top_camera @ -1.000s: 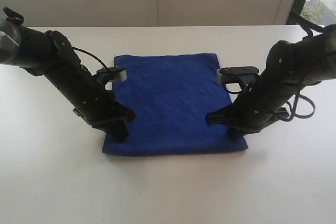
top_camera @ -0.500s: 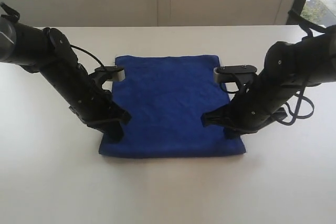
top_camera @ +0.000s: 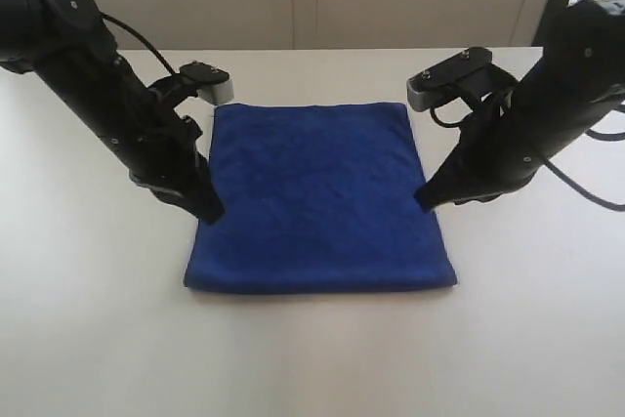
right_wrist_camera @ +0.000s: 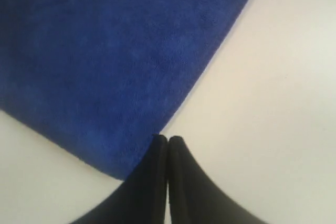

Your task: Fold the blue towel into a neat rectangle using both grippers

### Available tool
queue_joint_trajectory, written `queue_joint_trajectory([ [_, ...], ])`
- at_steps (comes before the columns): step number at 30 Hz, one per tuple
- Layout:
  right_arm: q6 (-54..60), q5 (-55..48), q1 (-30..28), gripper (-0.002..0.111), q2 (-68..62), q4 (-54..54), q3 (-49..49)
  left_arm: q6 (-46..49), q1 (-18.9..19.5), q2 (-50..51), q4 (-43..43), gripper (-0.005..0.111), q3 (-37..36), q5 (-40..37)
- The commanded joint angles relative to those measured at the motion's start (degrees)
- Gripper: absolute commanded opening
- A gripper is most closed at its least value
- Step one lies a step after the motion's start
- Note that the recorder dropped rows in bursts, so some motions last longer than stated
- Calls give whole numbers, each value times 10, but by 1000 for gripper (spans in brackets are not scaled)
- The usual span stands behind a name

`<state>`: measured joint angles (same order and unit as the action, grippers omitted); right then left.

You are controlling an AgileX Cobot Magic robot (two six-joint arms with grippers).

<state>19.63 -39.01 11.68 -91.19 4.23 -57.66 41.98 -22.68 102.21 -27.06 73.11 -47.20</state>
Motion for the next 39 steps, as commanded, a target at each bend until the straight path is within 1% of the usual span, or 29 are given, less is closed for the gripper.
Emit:
queue_joint_trajectory([
  [1,182,-21,-1,0,21,23,24,128,-3,-19,29,0,-11,-38],
  [4,271,5,-1,0,21,65,56,181,-11,-19,23,0,-41,-34],
  [7,362,35,-1,0,18,101,89,198,-21,-19,23,0,-79,-5],
  [9,392,45,-1,3,16,117,99,198,-21,-19,17,0,-92,21],
  [11,403,51,-1,10,16,126,103,198,-21,-19,17,0,-98,37],
  [13,405,53,-1,21,15,135,104,198,-21,-19,17,0,-99,39],
  [15,424,55,-1,31,13,138,104,205,-21,-19,15,6,-101,41],
  [17,452,55,-1,40,5,138,104,232,-21,-19,3,16,-104,41],
  [19,466,55,-1,44,-4,138,104,260,-21,-15,-10,28,-104,39],
  [22,493,56,-1,45,-20,138,104,286,-21,-14,-14,44,-104,39],
  [25,508,61,-1,45,-36,138,104,302,-21,-13,-14,53,-104,40],
  [32,512,79,-1,45,-56,138,104,315,-21,21,-16,54,-104,40],
  [37,513,86,-1,45,-89,140,104,318,-21,43,-17,54,-104,55],
  [39,513,91,-1,42,-100,140,104,318,-21,52,-18,52,-104,55],
])
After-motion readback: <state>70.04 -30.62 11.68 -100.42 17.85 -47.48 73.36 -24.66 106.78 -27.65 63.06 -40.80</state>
